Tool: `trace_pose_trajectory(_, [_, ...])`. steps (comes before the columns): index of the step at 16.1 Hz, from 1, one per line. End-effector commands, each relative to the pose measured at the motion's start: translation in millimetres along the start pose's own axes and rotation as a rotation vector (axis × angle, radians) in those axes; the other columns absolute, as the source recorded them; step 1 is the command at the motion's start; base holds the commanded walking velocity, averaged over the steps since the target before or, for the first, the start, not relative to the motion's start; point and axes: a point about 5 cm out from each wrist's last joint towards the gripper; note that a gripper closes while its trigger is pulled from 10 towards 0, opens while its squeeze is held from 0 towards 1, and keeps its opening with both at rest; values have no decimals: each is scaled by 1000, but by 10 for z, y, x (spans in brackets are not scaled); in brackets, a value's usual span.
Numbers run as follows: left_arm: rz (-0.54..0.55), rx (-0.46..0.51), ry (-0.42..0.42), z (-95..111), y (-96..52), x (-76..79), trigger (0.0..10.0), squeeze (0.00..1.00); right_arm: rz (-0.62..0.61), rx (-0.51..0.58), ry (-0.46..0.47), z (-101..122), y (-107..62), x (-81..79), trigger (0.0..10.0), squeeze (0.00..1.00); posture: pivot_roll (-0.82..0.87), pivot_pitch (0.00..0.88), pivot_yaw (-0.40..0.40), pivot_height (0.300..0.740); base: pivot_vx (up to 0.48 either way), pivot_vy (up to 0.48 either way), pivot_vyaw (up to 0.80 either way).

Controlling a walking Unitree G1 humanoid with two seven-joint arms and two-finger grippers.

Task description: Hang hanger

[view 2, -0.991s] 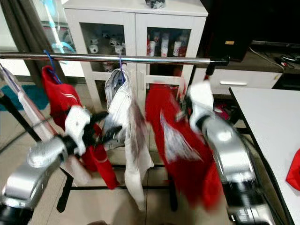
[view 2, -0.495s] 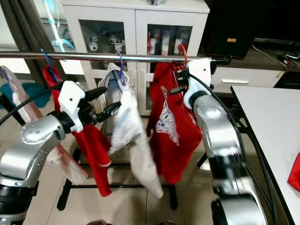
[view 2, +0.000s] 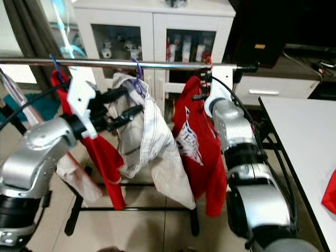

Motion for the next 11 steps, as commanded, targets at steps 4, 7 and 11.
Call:
trace_pose_trajectory(4, [-64,30,-70,36,73,78,10000,0,46,-34,-13,-57,56,-22,10000,0,61,0,13,740,0,0,0])
trace_pose_trajectory(7, [-86,23,-104,12,65,116,10000,0,83,-55,-12,-154,47,-30,10000,741,52,0,17,740,0,0,0])
trace_pose_trajectory(11, [-73,-39,-136,-94,3,57,10000,0,120,58,-29,-90,-35,75,10000,1000,29,0,21,740,0,0,0])
Point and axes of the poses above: a point about 5 cm out from each wrist's last joint towards the gripper, its own y axis pointing out of the wrist towards the gripper, its own z axis along the axis of the wrist's last joint, x = y × z, and after that the axes turned 2 degrees about -y, right-handed
